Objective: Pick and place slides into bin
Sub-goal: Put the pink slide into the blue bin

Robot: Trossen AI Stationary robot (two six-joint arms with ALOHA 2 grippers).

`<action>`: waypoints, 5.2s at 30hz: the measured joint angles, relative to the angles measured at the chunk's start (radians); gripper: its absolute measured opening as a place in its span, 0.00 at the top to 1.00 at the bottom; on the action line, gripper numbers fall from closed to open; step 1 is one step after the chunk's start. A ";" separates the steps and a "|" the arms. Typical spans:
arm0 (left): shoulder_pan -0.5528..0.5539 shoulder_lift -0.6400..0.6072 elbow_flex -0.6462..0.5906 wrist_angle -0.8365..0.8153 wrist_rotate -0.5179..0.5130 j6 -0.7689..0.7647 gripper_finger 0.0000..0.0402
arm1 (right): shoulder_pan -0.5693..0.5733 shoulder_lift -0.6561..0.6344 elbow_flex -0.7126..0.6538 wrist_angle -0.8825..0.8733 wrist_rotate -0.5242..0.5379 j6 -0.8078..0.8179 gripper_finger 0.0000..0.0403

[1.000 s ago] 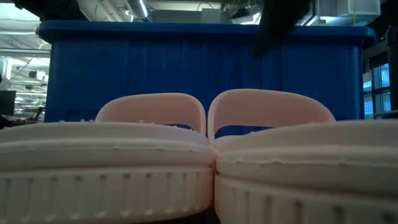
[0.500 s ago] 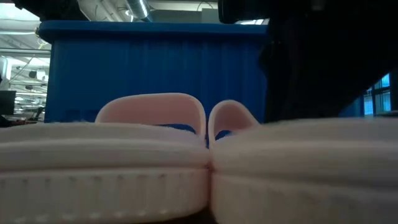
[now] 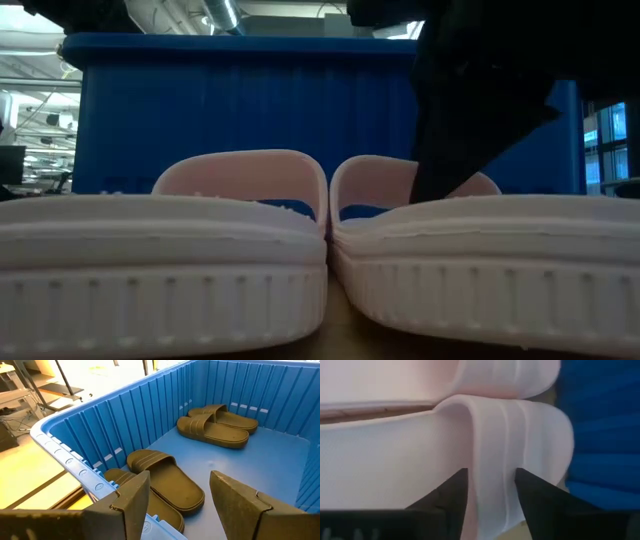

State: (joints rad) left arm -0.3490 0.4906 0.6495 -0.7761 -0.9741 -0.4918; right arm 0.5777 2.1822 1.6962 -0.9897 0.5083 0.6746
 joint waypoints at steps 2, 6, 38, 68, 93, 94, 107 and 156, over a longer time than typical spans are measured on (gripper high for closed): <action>0.000 0.000 0.000 0.000 0.000 -0.004 0.50 | 0.000 0.000 -0.001 -0.016 0.032 0.000 0.61; 0.000 0.000 0.000 0.000 0.000 -0.005 0.50 | -0.010 0.000 -0.001 -0.035 0.063 -0.001 0.65; 0.000 0.000 0.000 -0.002 0.000 -0.048 0.50 | -0.068 -0.001 0.661 -0.445 -0.122 -0.159 0.97; 0.000 0.000 0.000 0.003 -0.001 -0.050 0.50 | -0.427 -0.660 -0.239 -0.188 0.331 -0.373 0.97; 0.000 0.000 0.000 0.003 -0.014 -0.049 0.50 | -0.698 -0.830 -0.749 0.165 0.141 -0.581 0.97; 0.000 0.000 0.000 0.003 -0.014 -0.049 0.50 | -0.707 -0.828 -0.770 0.191 0.141 -0.581 0.97; 0.000 0.000 0.000 -0.002 -0.046 -0.048 0.50 | -0.765 -0.825 -0.887 0.374 0.027 -0.683 0.97; 0.000 0.000 0.000 -0.002 -0.046 -0.047 0.50 | -0.766 -0.813 -0.758 -0.030 -0.169 -0.612 0.61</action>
State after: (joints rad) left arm -0.3489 0.4904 0.6498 -0.7780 -1.0199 -0.5391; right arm -0.1880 1.3689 0.9380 -1.0194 0.3394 0.0626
